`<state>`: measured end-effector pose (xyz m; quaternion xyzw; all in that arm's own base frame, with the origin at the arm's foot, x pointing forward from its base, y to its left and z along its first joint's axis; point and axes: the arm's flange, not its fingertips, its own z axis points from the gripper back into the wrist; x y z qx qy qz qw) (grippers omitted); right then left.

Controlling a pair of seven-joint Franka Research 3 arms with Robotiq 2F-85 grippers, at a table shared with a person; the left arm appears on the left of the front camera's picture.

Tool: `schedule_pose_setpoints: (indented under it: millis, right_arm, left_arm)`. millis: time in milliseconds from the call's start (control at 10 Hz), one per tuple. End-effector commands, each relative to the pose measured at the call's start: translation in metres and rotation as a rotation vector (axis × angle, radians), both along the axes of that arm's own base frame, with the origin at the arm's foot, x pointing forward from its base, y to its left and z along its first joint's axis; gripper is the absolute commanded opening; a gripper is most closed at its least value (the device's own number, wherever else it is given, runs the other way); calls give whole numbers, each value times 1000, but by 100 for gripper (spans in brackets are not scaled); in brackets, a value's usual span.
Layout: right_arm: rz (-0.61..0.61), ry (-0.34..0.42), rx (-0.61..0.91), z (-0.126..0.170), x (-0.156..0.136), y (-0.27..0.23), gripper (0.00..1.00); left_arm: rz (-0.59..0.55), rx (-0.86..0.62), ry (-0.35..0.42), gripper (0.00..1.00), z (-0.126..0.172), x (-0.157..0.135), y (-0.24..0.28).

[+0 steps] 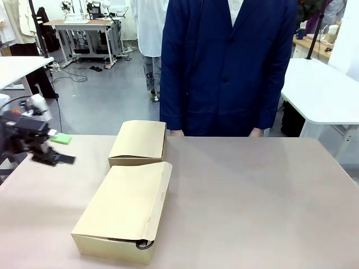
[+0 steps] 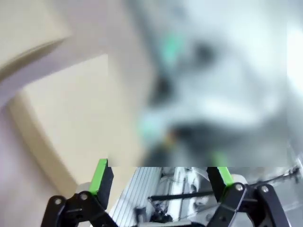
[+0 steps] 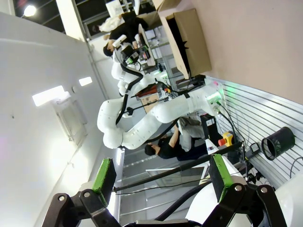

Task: Place items inside the box.
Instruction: Close the lid of the Mailer Box closest to the robot.

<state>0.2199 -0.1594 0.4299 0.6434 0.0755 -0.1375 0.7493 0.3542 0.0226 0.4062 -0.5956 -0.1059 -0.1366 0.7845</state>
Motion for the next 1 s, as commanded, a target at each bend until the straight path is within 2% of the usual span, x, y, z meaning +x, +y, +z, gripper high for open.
schedule_pose_setpoints:
  millis: [0,100,200,900]
  right_arm:
    - [-11,10,18,6,0,2,100]
    - [-11,10,18,6,0,2,100]
    - [-11,10,18,6,0,2,100]
    - [-11,10,18,6,0,2,100]
  left_arm:
    - [216,-83,108,100,-8,-14,49]
    - [295,-195,94,100,-17,-10,75]
    - [119,-14,83,100,-9,-8,35]
    - [119,-14,83,100,-9,-8,35]
